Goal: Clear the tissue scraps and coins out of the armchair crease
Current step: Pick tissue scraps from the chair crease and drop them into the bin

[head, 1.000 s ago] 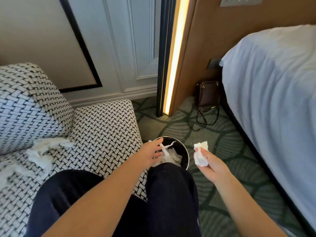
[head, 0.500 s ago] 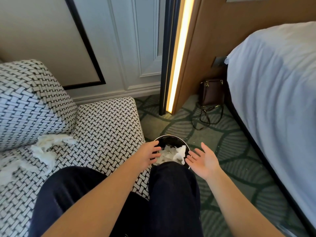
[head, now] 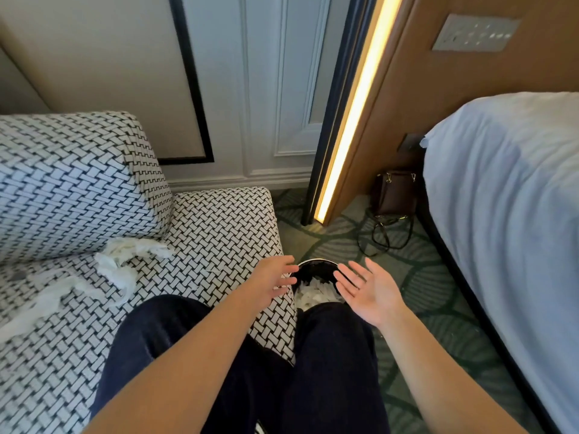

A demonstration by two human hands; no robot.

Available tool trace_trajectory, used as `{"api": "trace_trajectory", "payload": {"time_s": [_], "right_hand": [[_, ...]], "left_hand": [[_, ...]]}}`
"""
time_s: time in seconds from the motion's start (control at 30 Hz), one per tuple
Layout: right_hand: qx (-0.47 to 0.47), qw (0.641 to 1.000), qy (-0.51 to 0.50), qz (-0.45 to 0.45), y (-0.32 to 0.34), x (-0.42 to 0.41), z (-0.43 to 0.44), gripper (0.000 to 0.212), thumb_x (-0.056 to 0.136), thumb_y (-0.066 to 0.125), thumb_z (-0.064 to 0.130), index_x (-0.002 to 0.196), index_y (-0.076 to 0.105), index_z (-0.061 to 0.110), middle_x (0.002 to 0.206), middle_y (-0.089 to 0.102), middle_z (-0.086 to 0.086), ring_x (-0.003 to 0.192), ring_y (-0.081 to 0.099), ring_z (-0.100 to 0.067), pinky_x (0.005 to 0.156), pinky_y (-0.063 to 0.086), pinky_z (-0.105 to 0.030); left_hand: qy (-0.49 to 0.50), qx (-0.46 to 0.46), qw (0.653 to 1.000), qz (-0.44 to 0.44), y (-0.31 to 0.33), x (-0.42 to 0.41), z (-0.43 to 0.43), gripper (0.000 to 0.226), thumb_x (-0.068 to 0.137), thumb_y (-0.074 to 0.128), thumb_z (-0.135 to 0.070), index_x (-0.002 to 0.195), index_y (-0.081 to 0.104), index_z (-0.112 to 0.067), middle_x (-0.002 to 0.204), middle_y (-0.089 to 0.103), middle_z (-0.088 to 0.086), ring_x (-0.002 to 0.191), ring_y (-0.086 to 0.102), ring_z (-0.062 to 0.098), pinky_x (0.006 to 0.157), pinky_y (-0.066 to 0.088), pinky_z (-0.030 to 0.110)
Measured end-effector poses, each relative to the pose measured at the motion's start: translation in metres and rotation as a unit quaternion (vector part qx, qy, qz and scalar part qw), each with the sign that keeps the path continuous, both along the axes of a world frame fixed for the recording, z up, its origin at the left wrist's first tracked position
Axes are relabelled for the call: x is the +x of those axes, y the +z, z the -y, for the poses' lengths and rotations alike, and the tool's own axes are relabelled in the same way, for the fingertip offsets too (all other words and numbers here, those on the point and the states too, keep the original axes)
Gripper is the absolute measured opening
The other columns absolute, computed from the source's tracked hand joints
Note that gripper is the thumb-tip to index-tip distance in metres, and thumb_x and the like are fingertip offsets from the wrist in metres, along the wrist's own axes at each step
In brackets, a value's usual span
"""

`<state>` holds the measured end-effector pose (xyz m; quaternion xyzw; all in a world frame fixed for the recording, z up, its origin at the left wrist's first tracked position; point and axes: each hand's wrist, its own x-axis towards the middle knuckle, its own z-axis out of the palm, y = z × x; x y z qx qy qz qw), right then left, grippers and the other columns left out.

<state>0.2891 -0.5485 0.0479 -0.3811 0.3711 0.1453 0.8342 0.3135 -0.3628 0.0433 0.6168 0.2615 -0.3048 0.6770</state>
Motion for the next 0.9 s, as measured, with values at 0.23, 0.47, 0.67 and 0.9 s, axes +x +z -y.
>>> {"api": "trace_trajectory", "payload": {"time_s": [0.23,0.47,0.67,0.9], "right_hand": [[-0.011,0.997,0.066,0.042,0.027,0.01,-0.073,0.041,0.101,0.038,0.026,0.136,0.043,0.005,0.129,0.056,-0.013,0.116,0.053,-0.027,0.103,0.039,-0.037],[0.007,0.985,0.162,0.056,0.046,0.016,-0.181,0.03,0.099,0.044,0.023,0.121,0.054,0.005,0.119,0.064,-0.013,0.111,0.059,-0.028,0.105,0.04,-0.04],[0.011,0.973,0.227,0.038,0.04,0.017,-0.271,0.028,0.097,0.046,0.02,0.118,0.056,0.003,0.116,0.065,-0.014,0.105,0.062,-0.026,0.097,0.047,-0.035],[0.001,0.961,0.275,0.022,0.02,0.008,-0.342,0.026,0.099,0.044,0.018,0.117,0.056,0.005,0.117,0.064,-0.013,0.106,0.061,-0.026,0.102,0.044,-0.038]], "left_hand": [[0.06,-0.021,0.997,0.042,0.028,-0.005,-0.06,0.027,0.097,0.049,-0.023,0.122,0.056,-0.014,0.114,0.065,0.003,0.104,0.06,0.02,0.093,0.046,0.035],[0.159,-0.025,0.984,0.075,0.038,-0.018,-0.16,0.025,0.097,0.048,-0.023,0.117,0.059,-0.014,0.107,0.066,0.001,0.095,0.06,0.018,0.084,0.047,0.031],[0.248,-0.021,0.966,0.071,0.027,-0.042,-0.242,0.024,0.096,0.05,-0.021,0.115,0.06,-0.011,0.105,0.067,0.003,0.09,0.059,0.019,0.083,0.045,0.032],[0.319,0.012,0.946,0.046,0.007,-0.075,-0.305,0.023,0.095,0.051,-0.021,0.114,0.06,-0.012,0.107,0.067,0.004,0.097,0.061,0.021,0.093,0.046,0.035]]}}
